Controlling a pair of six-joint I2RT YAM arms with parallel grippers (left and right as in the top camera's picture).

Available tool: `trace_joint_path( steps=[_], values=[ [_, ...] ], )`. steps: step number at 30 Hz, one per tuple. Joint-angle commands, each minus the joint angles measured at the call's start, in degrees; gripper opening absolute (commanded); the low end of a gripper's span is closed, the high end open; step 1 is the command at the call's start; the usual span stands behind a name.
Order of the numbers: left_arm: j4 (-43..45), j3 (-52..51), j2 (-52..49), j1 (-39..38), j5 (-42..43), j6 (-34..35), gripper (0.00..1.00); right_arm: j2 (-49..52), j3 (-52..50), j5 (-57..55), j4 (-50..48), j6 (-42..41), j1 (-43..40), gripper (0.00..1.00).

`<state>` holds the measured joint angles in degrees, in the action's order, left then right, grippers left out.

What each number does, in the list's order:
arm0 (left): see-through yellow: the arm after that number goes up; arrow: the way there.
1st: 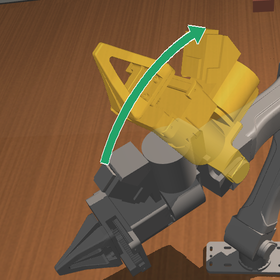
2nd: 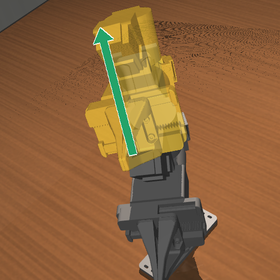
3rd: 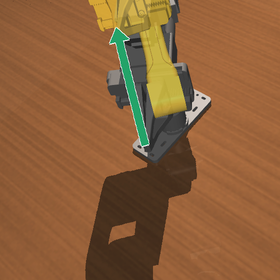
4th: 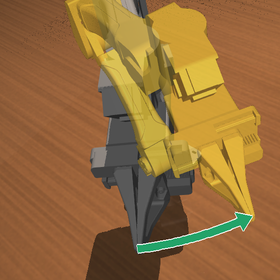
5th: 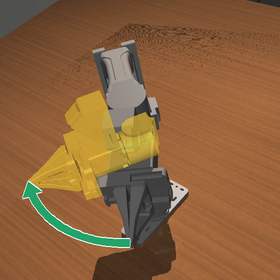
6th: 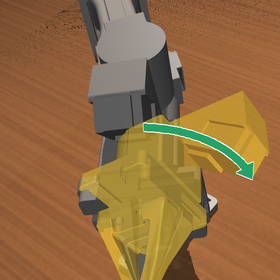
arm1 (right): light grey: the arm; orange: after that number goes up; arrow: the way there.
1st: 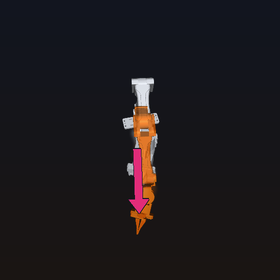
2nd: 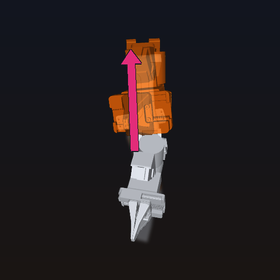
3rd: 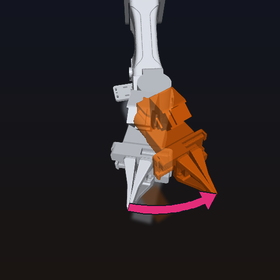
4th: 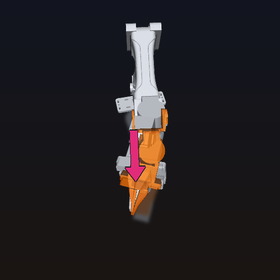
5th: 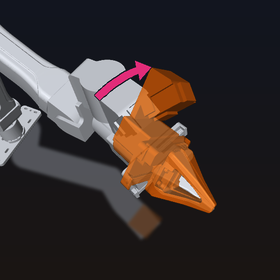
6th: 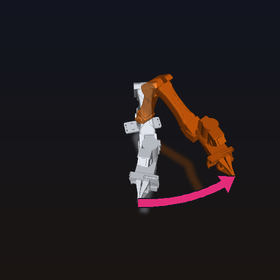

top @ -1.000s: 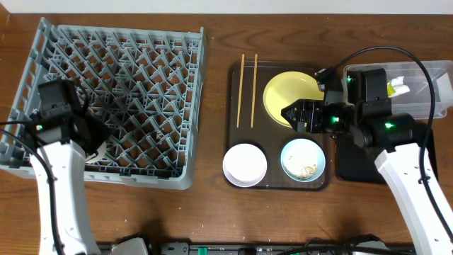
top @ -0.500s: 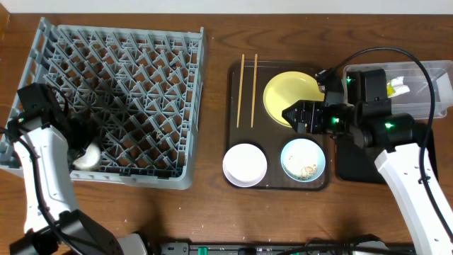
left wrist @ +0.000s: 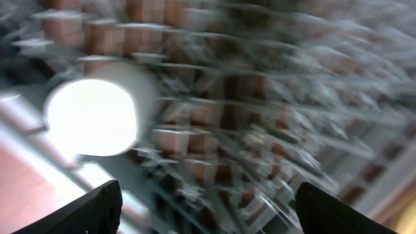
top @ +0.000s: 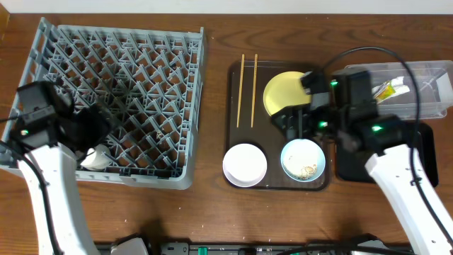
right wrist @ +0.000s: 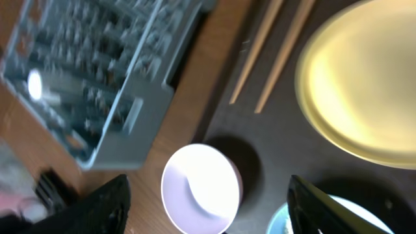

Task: Sort waste into correct bins and load items into the dishwasher
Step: 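Grasp the light-blue bowl of rice with the right gripper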

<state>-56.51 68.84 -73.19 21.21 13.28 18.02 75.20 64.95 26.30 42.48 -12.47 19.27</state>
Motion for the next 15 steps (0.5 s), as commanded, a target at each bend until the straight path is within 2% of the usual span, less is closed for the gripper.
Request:
trace_joint_path(
  steps=[1,4,8,15],
  values=[
    [-0.6,1.9,4.4,-7.1,4.3,-6.4,0.87,2.7,0.6,-11.9,0.1,-0.3,6.3,0.71],
    [-0.7,1.9,7.8,-15.3,4.3,-8.7,0.87,6.5,1.1,-18.9,-0.5,-5.6,8.7,0.66],
    [-1.1,1.9,11.0,-24.4,4.0,-11.7,0.86,12.1,4.2,-19.0,-1.5,-6.8,8.0,0.61],
    [-4.4,1.9,12.6,-31.1,4.0,-12.0,0.86,17.1,7.3,-19.0,-4.8,-8.9,6.6,0.55]
  ],
)
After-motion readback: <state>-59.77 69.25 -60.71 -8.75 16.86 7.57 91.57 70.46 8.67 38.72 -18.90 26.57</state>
